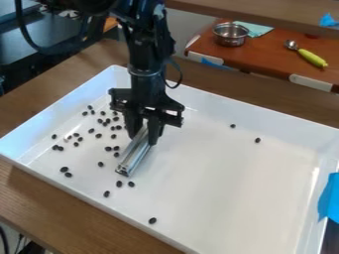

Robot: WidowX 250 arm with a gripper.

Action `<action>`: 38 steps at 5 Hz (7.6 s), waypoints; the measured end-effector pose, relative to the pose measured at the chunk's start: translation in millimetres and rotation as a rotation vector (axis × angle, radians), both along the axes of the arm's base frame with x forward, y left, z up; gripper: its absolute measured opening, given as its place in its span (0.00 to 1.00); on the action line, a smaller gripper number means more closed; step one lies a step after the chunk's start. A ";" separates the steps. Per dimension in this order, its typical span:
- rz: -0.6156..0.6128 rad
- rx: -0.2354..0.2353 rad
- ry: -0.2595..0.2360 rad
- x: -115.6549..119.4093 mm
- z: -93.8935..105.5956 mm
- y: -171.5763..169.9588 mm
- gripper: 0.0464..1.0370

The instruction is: Sweep into pile

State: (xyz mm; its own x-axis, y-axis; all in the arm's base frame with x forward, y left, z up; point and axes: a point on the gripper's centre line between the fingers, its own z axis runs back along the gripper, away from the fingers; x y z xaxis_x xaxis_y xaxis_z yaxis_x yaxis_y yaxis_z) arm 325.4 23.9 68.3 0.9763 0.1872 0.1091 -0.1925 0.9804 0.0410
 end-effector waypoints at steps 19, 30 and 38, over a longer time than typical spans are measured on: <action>-0.117 0.148 -0.088 -43.0 -2.4 -75.6 0.32; -0.068 0.027 -0.147 -37.2 33.3 -12.8 0.32; -0.112 0.126 -0.119 -52.0 1.9 76.4 0.32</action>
